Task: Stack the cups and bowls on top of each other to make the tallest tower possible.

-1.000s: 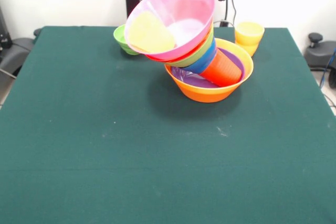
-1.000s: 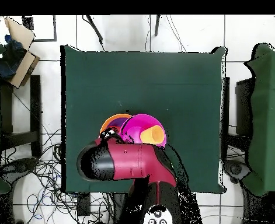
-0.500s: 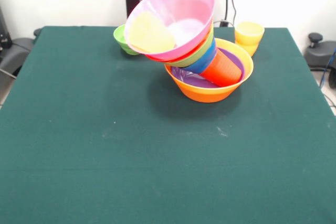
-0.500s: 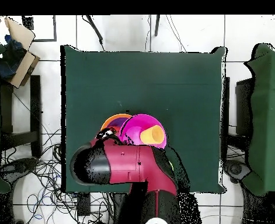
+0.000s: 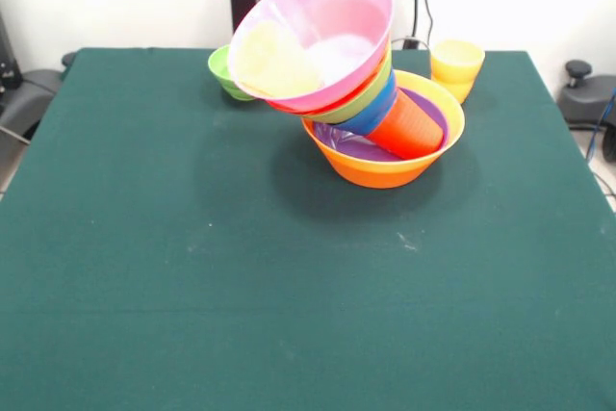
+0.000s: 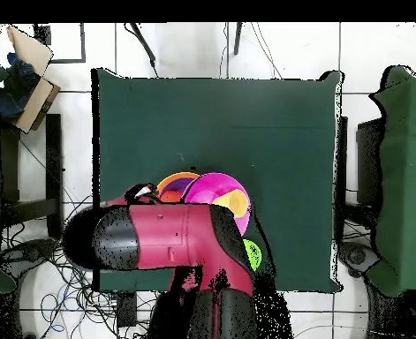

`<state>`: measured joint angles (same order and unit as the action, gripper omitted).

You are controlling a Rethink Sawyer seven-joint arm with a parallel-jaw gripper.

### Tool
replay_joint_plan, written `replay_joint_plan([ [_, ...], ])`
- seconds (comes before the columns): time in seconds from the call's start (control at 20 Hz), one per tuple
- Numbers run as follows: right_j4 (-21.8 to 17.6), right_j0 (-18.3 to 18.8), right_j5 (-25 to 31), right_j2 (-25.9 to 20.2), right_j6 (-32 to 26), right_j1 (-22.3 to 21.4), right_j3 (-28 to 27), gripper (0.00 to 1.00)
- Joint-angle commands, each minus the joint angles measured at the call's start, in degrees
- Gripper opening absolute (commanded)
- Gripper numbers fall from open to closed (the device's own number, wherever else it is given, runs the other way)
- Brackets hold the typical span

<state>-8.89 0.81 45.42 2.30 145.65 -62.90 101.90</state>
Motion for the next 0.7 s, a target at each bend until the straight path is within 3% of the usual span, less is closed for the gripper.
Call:
replay_joint_plan([
  [0.05,-1.62,-3.92,-0.16,-3.13,6.71,8.53,-8.62,1.0],
  [0.35,-2.33,-8.91,-5.23,0.42,12.68,15.16,-12.01,1.0],
  [0.7,-1.32,-12.26,-10.16,3.96,12.85,20.26,-11.52,1.0],
])
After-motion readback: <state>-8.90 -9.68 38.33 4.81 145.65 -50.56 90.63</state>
